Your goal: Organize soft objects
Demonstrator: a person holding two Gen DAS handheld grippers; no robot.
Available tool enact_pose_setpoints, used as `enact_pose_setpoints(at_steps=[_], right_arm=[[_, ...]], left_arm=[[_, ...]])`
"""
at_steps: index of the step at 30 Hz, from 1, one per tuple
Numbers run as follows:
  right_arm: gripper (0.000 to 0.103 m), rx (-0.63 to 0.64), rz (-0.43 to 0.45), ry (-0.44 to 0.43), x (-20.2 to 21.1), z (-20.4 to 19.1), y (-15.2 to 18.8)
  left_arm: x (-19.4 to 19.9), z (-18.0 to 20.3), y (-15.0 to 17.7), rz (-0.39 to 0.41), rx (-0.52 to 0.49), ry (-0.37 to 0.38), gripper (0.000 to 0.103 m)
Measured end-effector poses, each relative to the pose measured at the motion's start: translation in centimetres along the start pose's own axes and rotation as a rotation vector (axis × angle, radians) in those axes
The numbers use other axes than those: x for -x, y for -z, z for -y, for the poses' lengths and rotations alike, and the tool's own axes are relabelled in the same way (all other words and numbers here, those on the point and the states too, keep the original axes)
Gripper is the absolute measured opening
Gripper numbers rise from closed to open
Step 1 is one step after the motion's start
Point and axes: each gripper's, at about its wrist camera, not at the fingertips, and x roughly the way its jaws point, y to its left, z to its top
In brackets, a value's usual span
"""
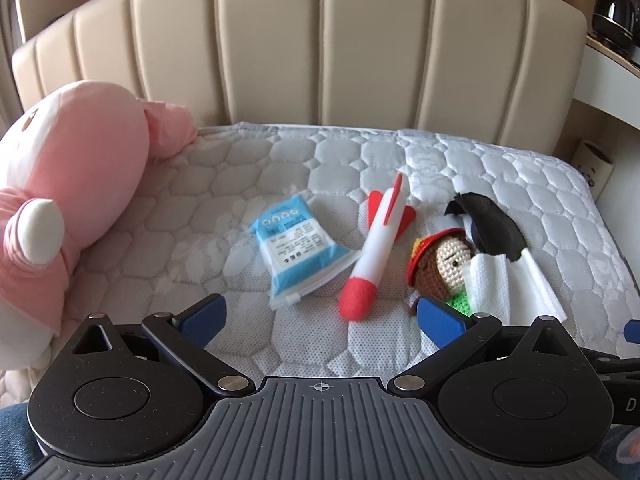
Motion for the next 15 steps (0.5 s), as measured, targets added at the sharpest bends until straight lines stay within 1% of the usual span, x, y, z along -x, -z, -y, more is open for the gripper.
enact_pose_setpoints(at_steps=[6,15], right_arm=[[0.103,0.004,-0.005,0.000,0.16,0.01,-0.02],[0.103,0.007,-0.008,0.002,0.05,-0.18,-0.03]], left_arm=[[0.00,-0.11,-0.28,-0.002,0.006,-0.003,0.103],[-0.14,0.38,0.13,-0.012,-0.003,-0.006,0.103]])
